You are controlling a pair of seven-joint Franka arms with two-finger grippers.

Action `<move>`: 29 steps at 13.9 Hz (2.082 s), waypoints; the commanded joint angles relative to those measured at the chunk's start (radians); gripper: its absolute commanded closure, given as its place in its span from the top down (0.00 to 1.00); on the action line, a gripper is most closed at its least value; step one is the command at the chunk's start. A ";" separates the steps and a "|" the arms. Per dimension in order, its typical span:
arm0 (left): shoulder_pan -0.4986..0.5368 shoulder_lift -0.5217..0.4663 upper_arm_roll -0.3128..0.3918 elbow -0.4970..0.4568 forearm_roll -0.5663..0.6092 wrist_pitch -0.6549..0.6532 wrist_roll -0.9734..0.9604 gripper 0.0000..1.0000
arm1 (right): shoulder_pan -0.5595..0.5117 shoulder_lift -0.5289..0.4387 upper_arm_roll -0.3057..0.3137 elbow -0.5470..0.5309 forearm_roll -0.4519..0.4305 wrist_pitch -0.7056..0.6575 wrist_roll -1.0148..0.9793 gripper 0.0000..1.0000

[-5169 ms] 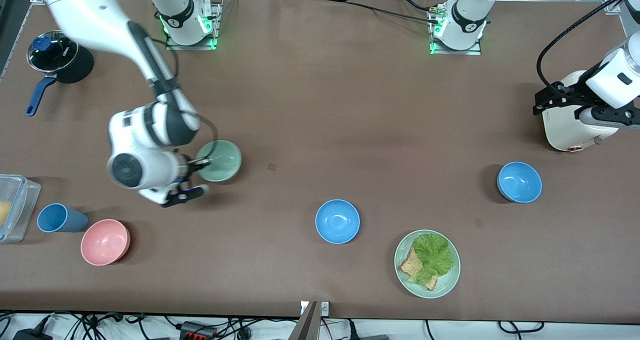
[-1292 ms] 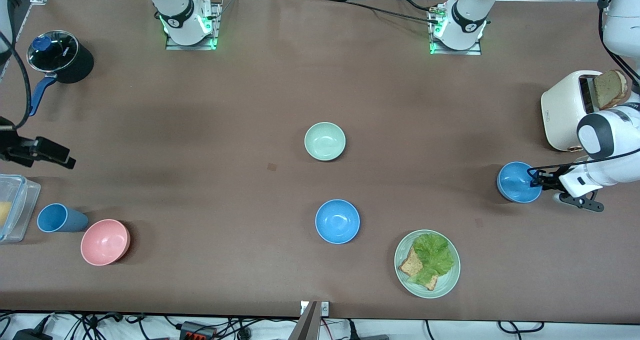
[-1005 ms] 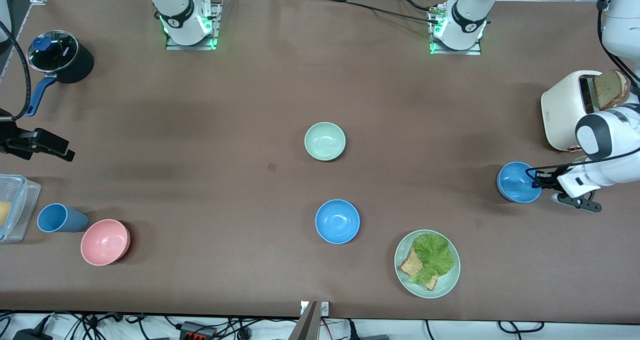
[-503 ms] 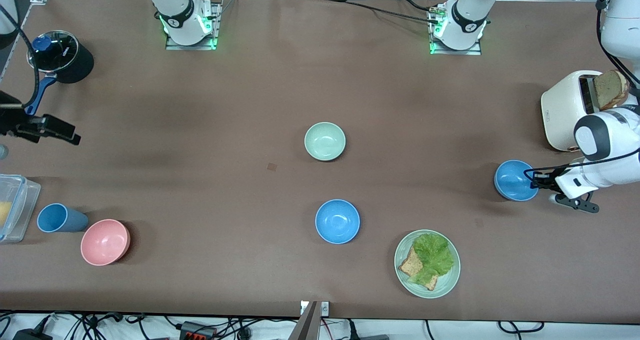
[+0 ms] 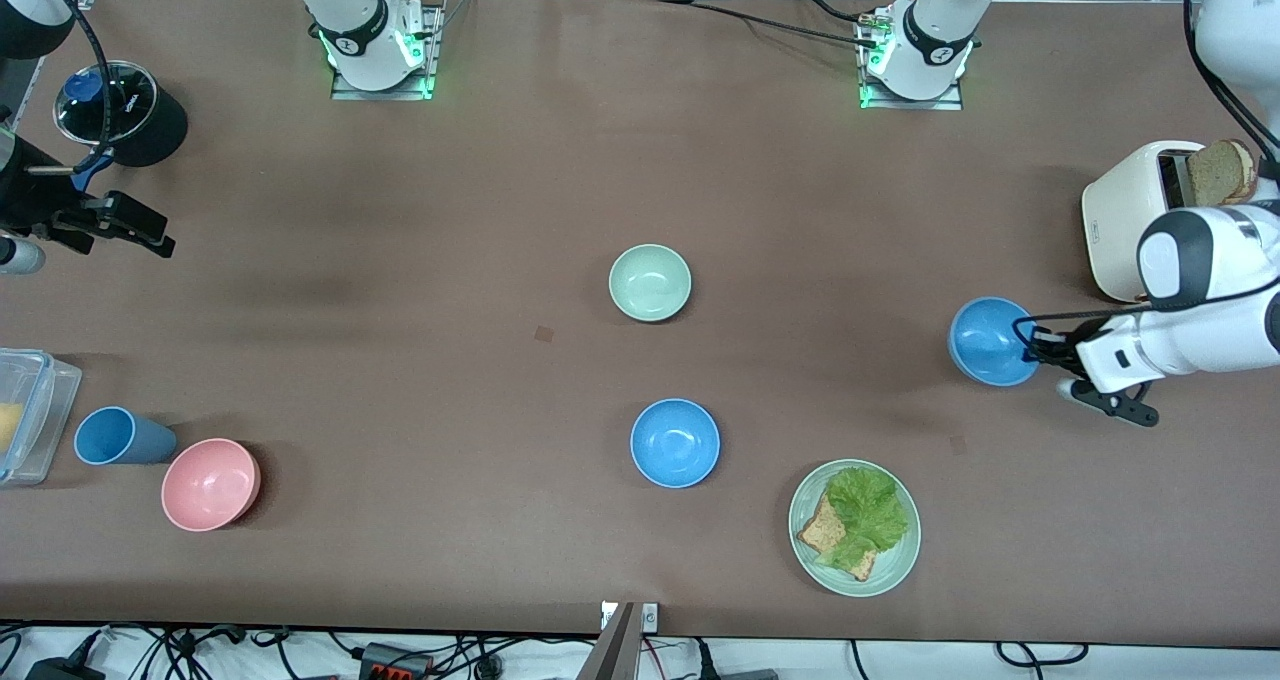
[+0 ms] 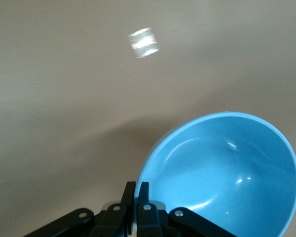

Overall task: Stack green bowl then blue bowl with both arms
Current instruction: 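Carry the blue bowl with the left gripper over the green bowl, then lower the blue bowl into the green bowl and open the left gripper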

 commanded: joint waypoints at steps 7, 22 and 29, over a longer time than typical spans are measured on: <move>-0.109 -0.043 -0.397 -0.024 -0.012 -0.021 -0.912 0.00 | -0.006 -0.023 0.010 -0.022 -0.012 -0.020 -0.014 1.00; -0.431 0.026 -0.376 -0.219 0.040 0.468 -1.553 0.00 | -0.008 -0.003 0.010 -0.017 -0.012 0.013 -0.014 1.00; -0.430 0.081 -0.356 -0.217 0.147 0.490 -1.561 0.00 | -0.008 -0.001 0.010 -0.017 -0.014 0.011 -0.017 1.00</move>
